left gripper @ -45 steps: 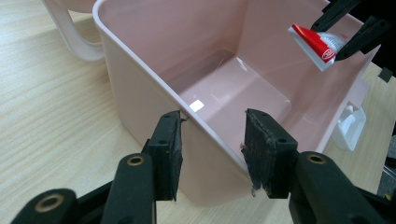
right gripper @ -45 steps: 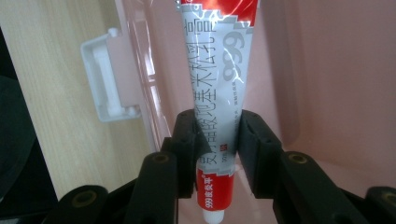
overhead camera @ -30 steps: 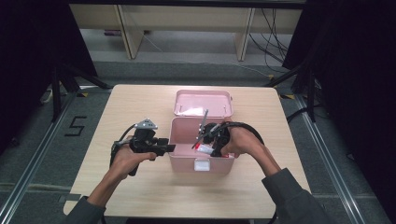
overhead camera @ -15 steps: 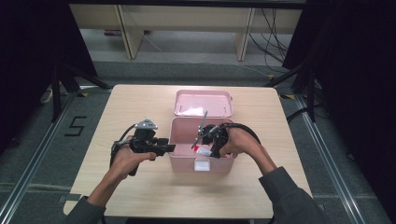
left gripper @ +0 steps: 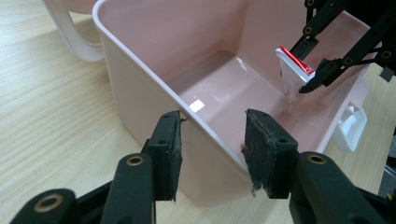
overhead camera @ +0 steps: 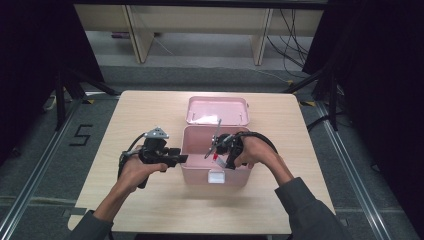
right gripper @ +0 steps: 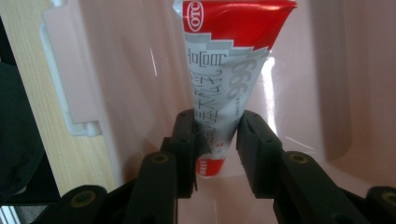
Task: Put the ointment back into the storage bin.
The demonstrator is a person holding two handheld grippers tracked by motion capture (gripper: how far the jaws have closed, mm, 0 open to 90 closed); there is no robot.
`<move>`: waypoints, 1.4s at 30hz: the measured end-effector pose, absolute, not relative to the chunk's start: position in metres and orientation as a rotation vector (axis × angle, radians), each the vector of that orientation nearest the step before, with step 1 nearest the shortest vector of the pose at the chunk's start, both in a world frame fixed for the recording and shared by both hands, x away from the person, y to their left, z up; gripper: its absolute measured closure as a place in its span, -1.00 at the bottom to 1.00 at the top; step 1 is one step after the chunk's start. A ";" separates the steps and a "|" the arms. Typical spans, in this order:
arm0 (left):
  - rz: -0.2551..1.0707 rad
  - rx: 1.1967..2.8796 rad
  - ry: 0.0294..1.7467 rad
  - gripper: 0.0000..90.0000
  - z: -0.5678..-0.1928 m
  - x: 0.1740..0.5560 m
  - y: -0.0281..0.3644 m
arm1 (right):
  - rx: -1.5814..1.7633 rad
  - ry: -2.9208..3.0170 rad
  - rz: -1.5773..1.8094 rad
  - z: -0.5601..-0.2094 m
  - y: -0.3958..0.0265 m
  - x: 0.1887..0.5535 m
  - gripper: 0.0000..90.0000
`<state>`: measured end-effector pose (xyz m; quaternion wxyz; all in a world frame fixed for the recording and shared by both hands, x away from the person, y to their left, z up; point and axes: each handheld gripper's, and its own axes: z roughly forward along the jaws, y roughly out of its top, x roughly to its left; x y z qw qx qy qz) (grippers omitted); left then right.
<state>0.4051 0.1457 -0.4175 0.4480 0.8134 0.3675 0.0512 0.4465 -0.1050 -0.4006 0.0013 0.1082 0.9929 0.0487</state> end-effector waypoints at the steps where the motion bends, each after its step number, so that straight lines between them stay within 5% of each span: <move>1: 0.132 2.013 0.913 0.25 -0.417 0.405 0.146 | 0.298 3.115 0.172 -0.401 -0.105 0.449 0.54; 42: 0.134 2.013 0.910 0.25 -0.417 0.405 0.145 | 0.357 3.158 0.139 -0.410 -0.105 0.458 0.52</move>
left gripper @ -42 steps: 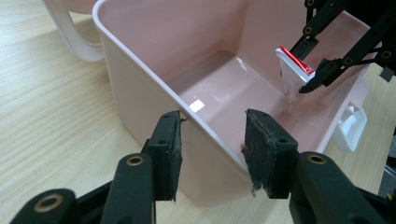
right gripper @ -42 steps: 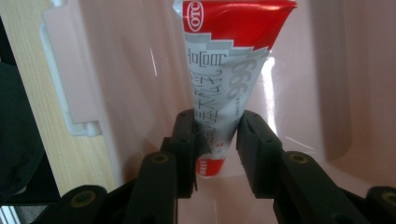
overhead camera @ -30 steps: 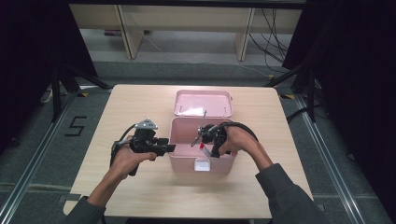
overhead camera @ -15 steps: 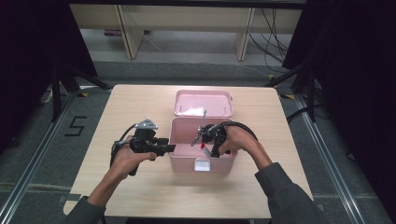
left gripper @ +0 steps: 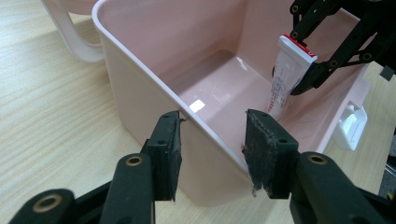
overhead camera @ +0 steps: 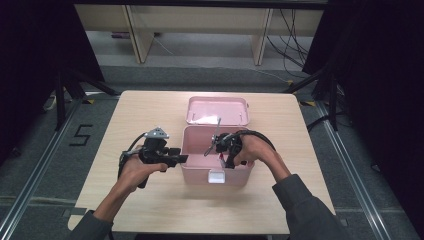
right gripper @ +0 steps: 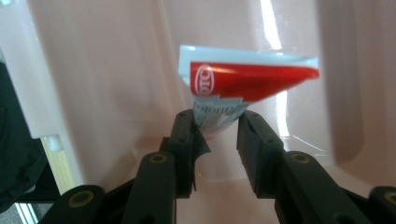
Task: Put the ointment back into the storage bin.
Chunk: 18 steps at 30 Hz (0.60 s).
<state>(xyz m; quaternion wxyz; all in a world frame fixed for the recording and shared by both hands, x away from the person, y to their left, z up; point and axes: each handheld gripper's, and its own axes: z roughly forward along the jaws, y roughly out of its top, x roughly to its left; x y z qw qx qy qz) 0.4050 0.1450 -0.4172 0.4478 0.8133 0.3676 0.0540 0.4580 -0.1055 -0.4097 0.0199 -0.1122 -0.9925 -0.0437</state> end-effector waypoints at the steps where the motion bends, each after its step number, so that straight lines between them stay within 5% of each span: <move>1: 0.132 2.007 0.912 0.25 -0.417 0.405 0.145 | -0.328 -3.080 -0.146 -0.410 -0.105 0.459 0.52; 18: 0.132 2.014 0.907 0.24 -0.417 0.405 0.144 | -0.395 -3.080 -0.181 -0.402 -0.110 0.456 0.49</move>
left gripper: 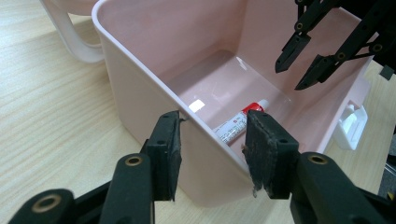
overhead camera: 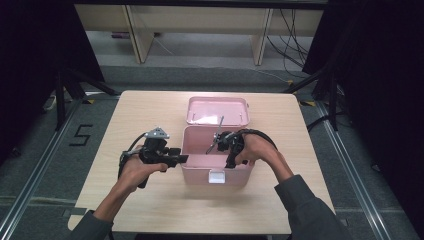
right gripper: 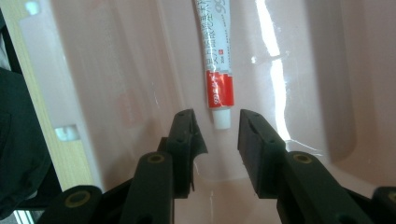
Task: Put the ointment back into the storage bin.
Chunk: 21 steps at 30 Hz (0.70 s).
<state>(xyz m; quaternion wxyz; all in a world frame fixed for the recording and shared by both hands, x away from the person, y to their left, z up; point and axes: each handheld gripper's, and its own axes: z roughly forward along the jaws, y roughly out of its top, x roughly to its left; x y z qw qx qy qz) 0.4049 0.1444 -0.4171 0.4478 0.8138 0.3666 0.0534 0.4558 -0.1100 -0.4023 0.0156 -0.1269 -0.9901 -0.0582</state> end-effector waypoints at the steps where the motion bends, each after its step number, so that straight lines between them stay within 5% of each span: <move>1: 0.132 2.014 0.908 0.24 -0.417 0.405 0.144 | -0.372 -3.079 -0.197 -0.402 -0.111 0.457 0.49; 21: 0.133 2.013 0.907 0.23 -0.417 0.406 0.145 | -0.699 -3.065 -0.534 -0.374 -0.133 0.461 0.22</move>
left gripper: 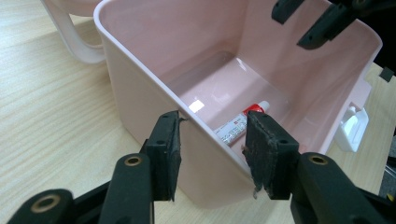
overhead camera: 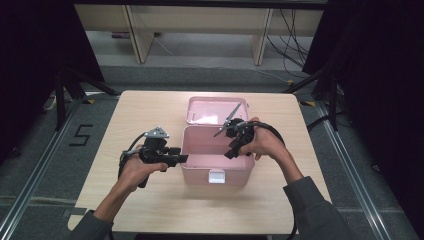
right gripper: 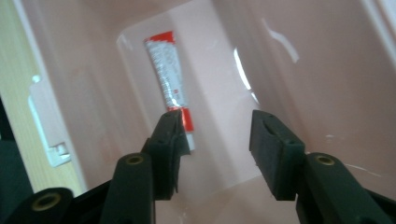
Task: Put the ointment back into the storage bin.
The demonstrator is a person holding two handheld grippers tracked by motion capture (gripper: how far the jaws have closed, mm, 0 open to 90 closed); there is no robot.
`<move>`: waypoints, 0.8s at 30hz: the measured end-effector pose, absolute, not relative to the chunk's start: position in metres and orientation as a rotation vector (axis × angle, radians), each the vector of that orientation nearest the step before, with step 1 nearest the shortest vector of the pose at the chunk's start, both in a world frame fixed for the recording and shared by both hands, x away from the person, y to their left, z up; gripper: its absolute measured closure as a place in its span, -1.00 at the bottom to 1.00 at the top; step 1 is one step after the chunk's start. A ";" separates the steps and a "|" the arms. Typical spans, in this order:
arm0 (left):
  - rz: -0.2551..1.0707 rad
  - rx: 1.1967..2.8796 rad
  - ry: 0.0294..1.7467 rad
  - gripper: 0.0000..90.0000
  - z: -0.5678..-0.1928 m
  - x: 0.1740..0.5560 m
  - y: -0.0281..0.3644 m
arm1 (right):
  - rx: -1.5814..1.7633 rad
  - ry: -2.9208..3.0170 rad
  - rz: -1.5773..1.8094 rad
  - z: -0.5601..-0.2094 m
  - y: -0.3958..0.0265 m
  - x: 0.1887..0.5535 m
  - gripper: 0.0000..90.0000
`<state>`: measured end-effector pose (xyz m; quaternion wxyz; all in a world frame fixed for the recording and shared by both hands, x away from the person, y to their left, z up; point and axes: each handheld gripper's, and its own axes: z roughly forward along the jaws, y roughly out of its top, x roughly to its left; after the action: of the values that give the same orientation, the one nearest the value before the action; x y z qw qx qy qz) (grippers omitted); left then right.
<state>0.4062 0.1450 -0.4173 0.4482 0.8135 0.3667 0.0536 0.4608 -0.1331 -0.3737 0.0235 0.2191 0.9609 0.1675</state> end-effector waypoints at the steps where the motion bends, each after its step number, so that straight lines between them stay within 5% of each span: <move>1: 0.131 2.014 0.907 0.23 -0.417 0.406 0.145 | 0.705 2.960 0.521 -0.373 -0.134 0.461 0.19; 24: 0.131 2.005 0.905 0.23 -0.417 0.408 0.145 | 0.906 2.738 0.756 -0.353 -0.165 0.470 -0.02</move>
<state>0.4079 0.1455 -0.4173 0.4518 0.8117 0.3663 0.0529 0.4701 -0.1647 -0.3532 0.0800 0.3028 0.9155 0.2526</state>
